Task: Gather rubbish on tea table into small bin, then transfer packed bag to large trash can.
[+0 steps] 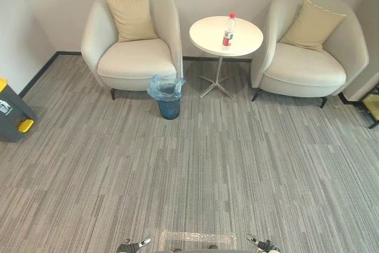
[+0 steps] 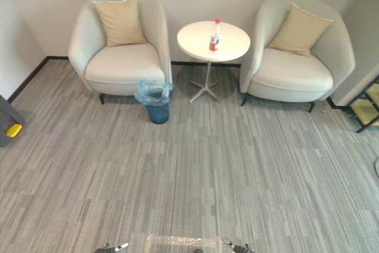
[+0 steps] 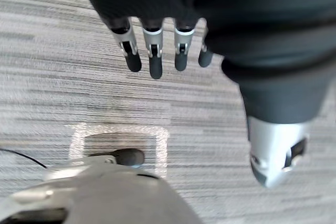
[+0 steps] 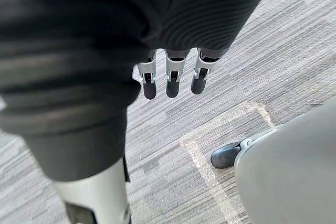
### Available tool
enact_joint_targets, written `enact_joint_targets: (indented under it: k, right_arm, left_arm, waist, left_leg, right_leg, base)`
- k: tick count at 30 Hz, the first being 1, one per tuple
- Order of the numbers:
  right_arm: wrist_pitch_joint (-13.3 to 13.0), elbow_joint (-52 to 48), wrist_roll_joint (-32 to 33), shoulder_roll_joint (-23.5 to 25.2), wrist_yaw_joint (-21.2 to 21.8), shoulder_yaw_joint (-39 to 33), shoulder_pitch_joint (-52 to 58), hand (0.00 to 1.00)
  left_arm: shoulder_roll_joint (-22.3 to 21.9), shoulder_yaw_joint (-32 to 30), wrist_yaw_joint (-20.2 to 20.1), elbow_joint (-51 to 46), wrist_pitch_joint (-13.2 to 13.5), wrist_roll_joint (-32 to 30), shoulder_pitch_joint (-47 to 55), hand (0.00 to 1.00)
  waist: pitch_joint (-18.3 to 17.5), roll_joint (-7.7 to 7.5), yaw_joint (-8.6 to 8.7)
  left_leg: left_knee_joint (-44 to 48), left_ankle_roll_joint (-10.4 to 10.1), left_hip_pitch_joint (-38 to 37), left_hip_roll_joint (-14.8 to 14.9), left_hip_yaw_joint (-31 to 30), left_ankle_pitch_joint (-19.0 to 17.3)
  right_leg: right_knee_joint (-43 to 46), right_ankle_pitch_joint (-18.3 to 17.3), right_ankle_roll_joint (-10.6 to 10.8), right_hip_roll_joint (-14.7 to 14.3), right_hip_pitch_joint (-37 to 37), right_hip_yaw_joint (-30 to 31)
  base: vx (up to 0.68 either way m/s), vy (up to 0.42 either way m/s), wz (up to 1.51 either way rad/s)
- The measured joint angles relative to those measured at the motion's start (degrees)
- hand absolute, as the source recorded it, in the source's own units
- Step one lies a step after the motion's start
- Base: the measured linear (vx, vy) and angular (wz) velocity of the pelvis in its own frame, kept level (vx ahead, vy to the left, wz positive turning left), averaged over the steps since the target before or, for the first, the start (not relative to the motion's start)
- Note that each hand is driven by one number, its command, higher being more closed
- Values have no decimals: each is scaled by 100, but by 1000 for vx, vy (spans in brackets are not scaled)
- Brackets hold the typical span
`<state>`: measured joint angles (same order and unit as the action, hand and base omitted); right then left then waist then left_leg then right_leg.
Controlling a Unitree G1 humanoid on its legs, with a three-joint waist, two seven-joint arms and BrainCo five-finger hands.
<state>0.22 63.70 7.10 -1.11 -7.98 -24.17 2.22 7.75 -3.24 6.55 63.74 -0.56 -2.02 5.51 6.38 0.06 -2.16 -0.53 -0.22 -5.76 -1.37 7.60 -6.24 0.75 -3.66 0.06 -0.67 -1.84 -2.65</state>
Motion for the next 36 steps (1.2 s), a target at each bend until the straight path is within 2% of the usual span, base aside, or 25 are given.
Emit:
enact_joint_targets:
  k: [3, 4, 5, 6, 8, 9, 11, 13, 15, 16, 17, 19, 21, 22, 23, 24, 25, 27, 28, 30, 31, 32, 33, 35, 36]
  right_arm:
    - [-7, -30, 23, -51, -8, -22, 14, 0]
    - [-8, -32, 40, -52, -14, -43, 14, 0]
    - [-23, -35, 51, -42, -19, -40, 12, 0]
    - [-35, -40, 104, -26, -32, -43, 12, 0]
    - [-36, -84, 242, -38, -100, -44, 23, 0]
    - [-34, -172, 265, -16, -130, -34, 25, 0]
    - [-26, -197, 307, -14, -177, -40, 7, 0]
    - [-27, -206, 315, 25, -180, -40, -12, 0]
    - [-26, -234, 403, -22, -208, -41, 37, 0]
    - [-22, -222, 414, -34, -211, -43, 57, 0]
    - [-21, -209, 413, -13, -211, -57, 76, 0]
    - [-20, -244, 408, 71, -208, -92, 146, 0]
    - [-12, -321, 397, 80, -192, -77, 200, 0]
    - [-8, -455, 361, 80, -156, -23, 304, 0]
    - [-15, -549, 285, 111, -140, 18, 290, 0]
    - [-28, -652, 266, 135, -131, 43, 291, 0]
    - [-57, -741, 234, 140, -106, 61, 287, 0]
    - [-57, -886, 178, 124, -98, 138, 272, 0]
    - [-67, -892, 180, 118, -92, 141, 232, 0]
    - [-84, -901, 177, 120, -84, 147, 216, 0]
    - [-87, -879, 177, 118, -72, 146, 195, 0]
    - [-86, -840, 160, 117, -73, 145, 169, 0]
    - [-73, -748, 156, 144, -81, 187, 172, 0]
    - [-52, -630, 121, 23, -69, 193, 22, 0]
    - [-43, -638, -1, -29, -53, 253, -4, 0]
  left_arm:
    - [-8, -6, 68, -13, -14, 10, -40, 0]
    - [-13, -15, 75, -23, -14, 10, -40, 0]
    - [-7, -47, 78, -60, -15, 10, -39, 0]
    - [-8, -139, 79, -144, -16, 10, -35, 0]
    - [-137, -405, 101, -302, -23, 55, -2, 0]
    - [-202, -528, 108, -316, -28, 117, 5, 0]
    - [-245, -559, 107, -374, -29, 138, 28, 0]
    - [-253, -558, 102, -439, -28, 187, 56, 0]
    - [-314, -555, 106, -458, -28, 202, 86, 0]
    - [-309, -550, 103, -452, -25, 205, 96, 0]
    - [-255, -525, 100, -443, -25, 199, 128, 0]
    - [-202, -531, 103, -441, -27, 158, 127, 0]
    - [-219, -532, 106, -447, -28, 161, 129, 0]
    - [-223, -514, 103, -465, -28, 145, 136, 0]
    - [-173, -462, 101, -470, -35, 112, 119, 0]
    - [-163, -464, 103, -468, -42, 108, 61, 0]
    - [-183, -461, 103, -465, -57, 111, -31, 0]
    - [-224, -468, 108, -466, -86, 119, -125, 0]
    - [-244, -468, 107, -464, -114, 130, -167, 0]
    - [-296, -467, 105, -465, -110, 137, -172, 0]
    - [-343, -464, 103, -464, -103, 143, -202, 0]
    - [-389, -468, 103, -464, -95, 168, -195, 0]
    - [-407, -493, 103, -466, -97, 170, -193, 0]
    - [-686, -640, 104, -444, -107, 175, -232, 0]
    - [-854, -671, 101, -460, -103, 120, -234, 0]
  waist:
    - [75, 25, 24]
    - [87, 29, 24]
    - [127, -13, 20]
    - [181, -54, 11]
    - [285, -30, -62]
    - [289, 36, -97]
    - [310, 84, -111]
    - [315, 99, -128]
    - [249, 211, -122]
    - [217, 211, -144]
    - [112, 159, -145]
    - [62, 40, -168]
    - [53, 40, -244]
    - [-2, 19, -268]
    - [-9, -12, -212]
    - [9, -29, -130]
    - [21, -3, -94]
    - [58, 51, -103]
    - [83, 68, -89]
    - [81, 87, -53]
    - [78, 74, -39]
    - [57, 41, -9]
    - [11, -124, 8]
    - [-25, 110, -18]
    - [-31, 275, -24]
  left_leg:
    - [723, -70, 215, 98, -2, -396]
    - [1049, -192, 294, 147, 16, -538]
    - [1550, -332, 464, 182, 114, -624]
    - [2210, -339, 745, 215, 182, -627]
    - [3714, -406, 1417, 398, 312, -536]
    - [4093, -301, 1604, 442, 314, -694]
    - [4044, -261, 1883, 476, 315, -875]
    - [3283, -257, 2030, 477, 273, -828]
    - [1952, -329, 1982, 490, 191, -351]
    - [1895, -202, 1914, 449, 247, -48]
    - [1889, -61, 1872, 324, 369, -171]
    - [1915, 49, 1711, 187, 660, -394]
    - [1902, 171, 1442, 137, 864, -500]
    - [1746, 205, 1088, 59, 981, -639]
    - [1614, 247, 782, -20, 979, -714]
    - [1563, 243, 626, -39, 946, -772]
    - [1488, 227, 348, -33, 887, -840]
    - [1174, 192, -124, -6, 865, -858]
    - [958, 188, -456, 49, 803, -858]
    - [837, 181, -714, 182, 710, -860]
    - [743, 166, -854, 213, 585, -868]
    - [692, 49, -944, 204, 459, -908]
    - [685, -106, -1026, 101, 201, -998]
    - [938, -227, -1005, 354, 34, -1041]
    - [1593, -309, -703, 521, -51, -992]
  right_leg:
    - [426, -282, -54, -18, 69, -59]
    - [562, -416, -85, -23, 100, -64]
    - [675, -571, -120, -3, 101, -39]
    - [767, -649, -146, 27, 78, 3]
    - [1020, -816, -205, 46, 65, 154]
    - [1128, -898, -230, 46, 32, 285]
    - [1099, -895, -290, 77, -30, 535]
    - [1064, -949, -240, 127, -19, 733]
    - [1030, -1099, -86, 141, -29, 929]
    - [1040, -1169, -13, 179, -56, 1027]
    - [993, -1220, 83, 325, -139, 1082]
    - [1435, -1352, 287, 530, -58, 1062]
    - [2040, -1392, 345, 586, 79, 1113]
    - [3040, -1348, 597, 609, 377, 1107]
    - [4257, -1095, 1034, 672, 874, 1022]
    - [4870, -1032, 1122, 715, 1125, 930]
    - [5516, -1062, 1012, 807, 1480, 614]
    - [5733, -1199, 753, 997, 1915, 84]
    - [5462, -1297, 588, 1073, 2066, -237]
    - [4531, -1257, 444, 1069, 2186, -624]
    - [3729, -1017, 384, 1016, 2186, -690]
    - [3117, -611, 320, 931, 2179, -545]
    - [2719, -13, 120, 904, 2198, -393]
    - [2897, -247, 60, 744, 2130, -504]
    - [2612, -308, 35, 636, 1902, -616]
  base:
    - [-11, -28, 6]
    - [-11, -40, 8]
    - [-15, -72, 7]
    - [-11, -79, -4]
    - [36, -47, -31]
    - [123, 27, -48]
    - [168, 88, -57]
    - [194, 151, -64]
    - [252, 222, -56]
    - [344, 289, -49]
    - [376, 281, -38]
    - [386, 214, -44]
    - [362, 182, -56]
    - [353, 168, -41]
    - [361, 156, -28]
    - [365, 107, 13]
    - [364, 66, 15]
    - [444, 25, 13]
    - [470, -54, 30]
    - [379, -105, 43]
    - [393, -171, 53]
    - [424, -197, 66]
    - [467, -237, 45]
    - [400, -226, 15]
    - [403, -238, 5]
